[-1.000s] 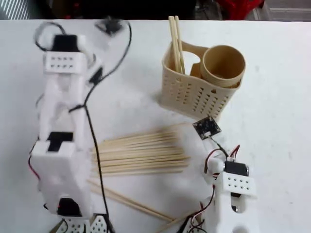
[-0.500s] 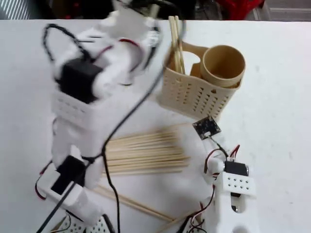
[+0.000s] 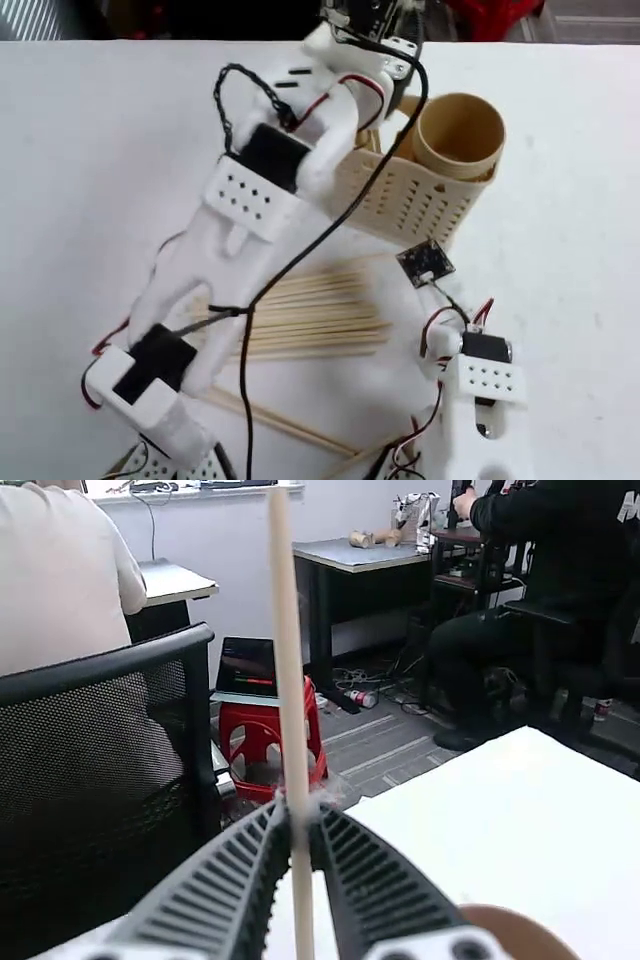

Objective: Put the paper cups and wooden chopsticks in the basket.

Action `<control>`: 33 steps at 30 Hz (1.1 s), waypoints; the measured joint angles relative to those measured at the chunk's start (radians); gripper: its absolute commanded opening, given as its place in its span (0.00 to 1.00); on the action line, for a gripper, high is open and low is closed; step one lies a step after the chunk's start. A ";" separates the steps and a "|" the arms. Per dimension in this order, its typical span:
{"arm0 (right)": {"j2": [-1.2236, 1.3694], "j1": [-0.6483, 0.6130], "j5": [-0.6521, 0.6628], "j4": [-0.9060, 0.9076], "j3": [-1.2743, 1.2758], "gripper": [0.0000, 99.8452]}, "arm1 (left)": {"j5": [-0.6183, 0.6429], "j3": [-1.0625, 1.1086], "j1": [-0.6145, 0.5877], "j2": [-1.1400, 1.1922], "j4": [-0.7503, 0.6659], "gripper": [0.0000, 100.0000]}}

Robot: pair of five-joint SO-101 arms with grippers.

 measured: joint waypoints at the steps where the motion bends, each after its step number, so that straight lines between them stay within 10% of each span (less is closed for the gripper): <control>1: 0.000 0.000 0.000 0.000 0.000 0.09 | 0.014 0.021 0.000 0.000 -0.018 0.03; 21: 0.000 0.000 0.000 0.000 0.000 0.09 | 0.083 -0.005 -0.080 0.000 0.152 0.13; 33: 0.002 -0.006 -0.003 -0.094 0.002 0.09 | 0.083 -0.199 -0.606 -0.002 0.727 0.14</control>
